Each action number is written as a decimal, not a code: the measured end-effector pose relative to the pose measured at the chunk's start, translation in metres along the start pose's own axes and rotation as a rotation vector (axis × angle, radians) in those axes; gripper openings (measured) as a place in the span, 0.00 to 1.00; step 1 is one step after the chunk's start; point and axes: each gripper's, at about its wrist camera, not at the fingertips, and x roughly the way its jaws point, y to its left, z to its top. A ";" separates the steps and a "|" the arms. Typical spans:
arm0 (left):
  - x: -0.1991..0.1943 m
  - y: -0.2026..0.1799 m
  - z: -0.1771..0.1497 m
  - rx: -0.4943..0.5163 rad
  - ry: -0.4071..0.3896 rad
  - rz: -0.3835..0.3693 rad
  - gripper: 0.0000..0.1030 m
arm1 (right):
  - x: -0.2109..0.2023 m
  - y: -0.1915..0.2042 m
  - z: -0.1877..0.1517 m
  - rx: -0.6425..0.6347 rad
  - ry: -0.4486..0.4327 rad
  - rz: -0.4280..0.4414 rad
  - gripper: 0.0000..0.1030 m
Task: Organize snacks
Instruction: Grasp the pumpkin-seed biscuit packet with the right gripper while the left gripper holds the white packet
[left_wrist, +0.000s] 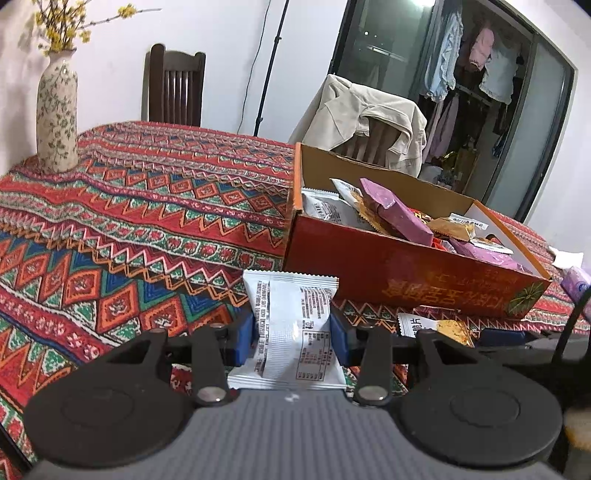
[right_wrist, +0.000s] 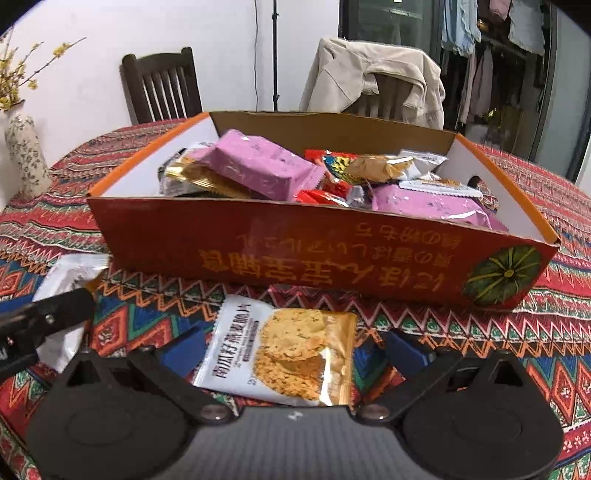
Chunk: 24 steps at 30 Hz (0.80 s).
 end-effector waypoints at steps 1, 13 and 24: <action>0.000 0.001 0.000 -0.007 0.001 -0.004 0.42 | 0.000 0.000 -0.002 0.001 -0.007 -0.003 1.00; 0.000 0.007 -0.001 -0.037 0.006 -0.012 0.42 | -0.010 0.005 -0.009 -0.042 -0.049 0.047 0.87; 0.000 0.005 -0.001 -0.037 -0.001 -0.005 0.42 | -0.026 0.009 -0.017 -0.069 -0.090 0.095 0.59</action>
